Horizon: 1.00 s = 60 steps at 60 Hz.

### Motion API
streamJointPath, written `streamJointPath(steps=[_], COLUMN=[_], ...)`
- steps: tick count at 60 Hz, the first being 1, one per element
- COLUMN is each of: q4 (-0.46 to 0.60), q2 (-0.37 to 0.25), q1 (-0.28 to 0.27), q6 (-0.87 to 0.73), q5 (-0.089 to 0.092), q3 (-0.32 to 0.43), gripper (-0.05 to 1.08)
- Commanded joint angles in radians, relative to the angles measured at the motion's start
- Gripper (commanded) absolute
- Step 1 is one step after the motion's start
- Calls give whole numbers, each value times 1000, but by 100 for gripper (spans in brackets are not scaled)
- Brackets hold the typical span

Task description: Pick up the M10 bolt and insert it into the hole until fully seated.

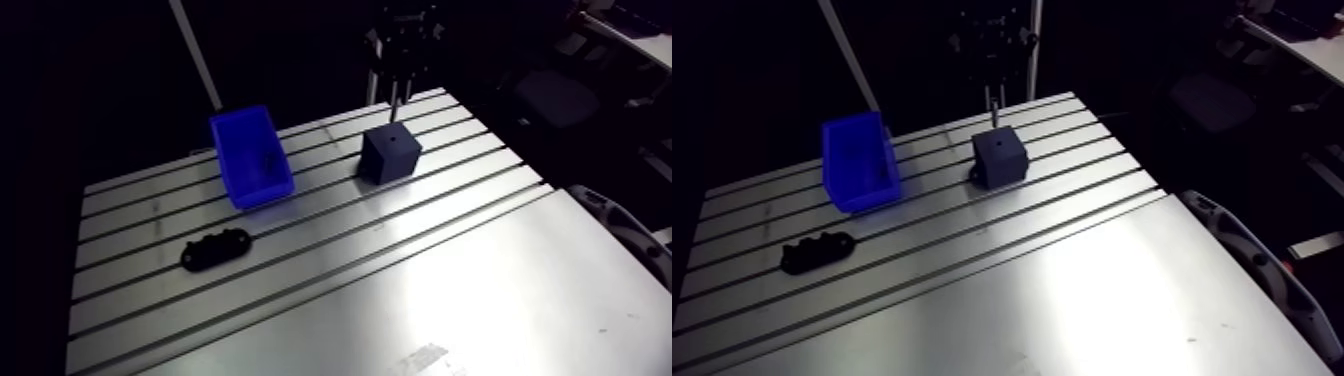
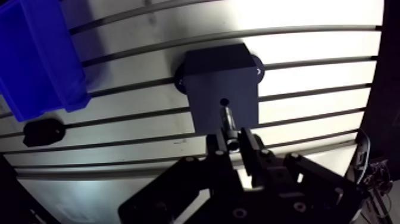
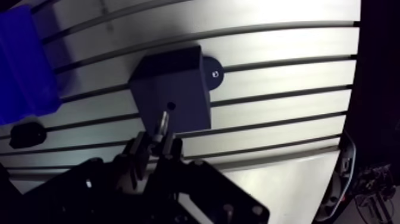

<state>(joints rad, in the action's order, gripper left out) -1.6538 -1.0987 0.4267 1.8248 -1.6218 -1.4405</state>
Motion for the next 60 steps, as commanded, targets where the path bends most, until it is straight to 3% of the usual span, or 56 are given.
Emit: streamJointPath(steps=[1,60], q4=[-2,-26], q2=[0,0], q1=[1,1], q6=[0,-3], q5=[-13,-13], q3=[-8,-31], gripper=[108,108])
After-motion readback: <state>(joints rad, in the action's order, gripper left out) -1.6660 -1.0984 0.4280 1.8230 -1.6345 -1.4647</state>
